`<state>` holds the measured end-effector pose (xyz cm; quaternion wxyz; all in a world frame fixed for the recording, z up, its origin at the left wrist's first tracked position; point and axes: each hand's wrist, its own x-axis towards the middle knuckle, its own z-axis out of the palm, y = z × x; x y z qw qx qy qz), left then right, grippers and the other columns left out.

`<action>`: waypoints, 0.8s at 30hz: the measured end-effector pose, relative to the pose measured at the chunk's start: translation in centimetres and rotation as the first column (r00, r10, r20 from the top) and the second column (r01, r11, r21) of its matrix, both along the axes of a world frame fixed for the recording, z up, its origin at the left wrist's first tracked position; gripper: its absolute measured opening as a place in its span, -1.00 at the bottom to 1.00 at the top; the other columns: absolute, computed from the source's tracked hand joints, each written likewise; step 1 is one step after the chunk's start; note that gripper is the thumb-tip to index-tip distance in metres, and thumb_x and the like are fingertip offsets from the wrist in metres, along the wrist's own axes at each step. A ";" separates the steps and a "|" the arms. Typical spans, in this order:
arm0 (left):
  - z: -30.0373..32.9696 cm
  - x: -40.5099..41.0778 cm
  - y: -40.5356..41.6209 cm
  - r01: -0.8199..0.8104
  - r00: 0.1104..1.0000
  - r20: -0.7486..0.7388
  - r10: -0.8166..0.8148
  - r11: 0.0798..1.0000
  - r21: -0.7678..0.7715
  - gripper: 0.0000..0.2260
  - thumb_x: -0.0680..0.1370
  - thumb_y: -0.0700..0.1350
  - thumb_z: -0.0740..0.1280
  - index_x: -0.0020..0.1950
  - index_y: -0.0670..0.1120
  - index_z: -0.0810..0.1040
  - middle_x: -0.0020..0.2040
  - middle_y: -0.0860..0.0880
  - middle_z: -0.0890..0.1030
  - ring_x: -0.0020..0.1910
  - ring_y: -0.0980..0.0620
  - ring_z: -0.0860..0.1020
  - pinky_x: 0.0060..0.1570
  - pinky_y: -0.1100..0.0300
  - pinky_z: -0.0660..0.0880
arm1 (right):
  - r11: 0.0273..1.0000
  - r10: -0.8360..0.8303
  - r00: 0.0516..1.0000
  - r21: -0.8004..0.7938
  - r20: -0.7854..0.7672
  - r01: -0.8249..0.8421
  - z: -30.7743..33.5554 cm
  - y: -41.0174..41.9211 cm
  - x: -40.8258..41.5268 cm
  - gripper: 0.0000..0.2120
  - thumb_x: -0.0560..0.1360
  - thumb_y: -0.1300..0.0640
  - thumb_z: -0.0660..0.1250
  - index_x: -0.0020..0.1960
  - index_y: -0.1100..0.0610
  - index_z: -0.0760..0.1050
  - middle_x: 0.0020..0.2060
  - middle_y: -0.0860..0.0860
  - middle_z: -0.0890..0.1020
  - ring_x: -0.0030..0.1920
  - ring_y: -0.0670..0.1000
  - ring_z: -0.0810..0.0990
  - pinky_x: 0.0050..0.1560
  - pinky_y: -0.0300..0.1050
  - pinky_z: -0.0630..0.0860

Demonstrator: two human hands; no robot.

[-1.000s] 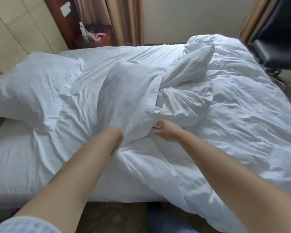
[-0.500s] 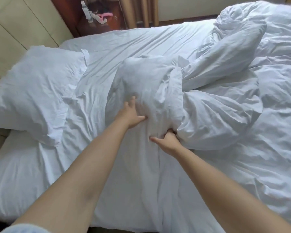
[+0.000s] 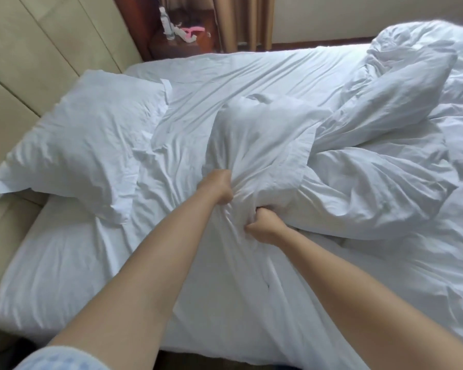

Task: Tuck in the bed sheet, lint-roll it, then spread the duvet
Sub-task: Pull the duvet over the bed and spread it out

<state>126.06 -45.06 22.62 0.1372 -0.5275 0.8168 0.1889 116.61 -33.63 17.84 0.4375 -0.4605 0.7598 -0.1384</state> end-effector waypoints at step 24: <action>-3.3 38.1 1.4 -0.231 0.972 0.013 0.233 0.952 0.199 -0.80 0.55 -0.19 0.28 0.14 -0.19 0.56 0.11 -0.17 0.60 0.13 -0.14 0.54 0.07 0.15 0.44 | 0.911 0.397 0.900 0.196 -0.179 -0.363 -1.3 -0.1 29.5 -0.34 0.54 0.13 0.28 0.54 0.08 0.05 0.38 0.19 0.36 0.33 0.20 0.40 0.25 0.02 0.42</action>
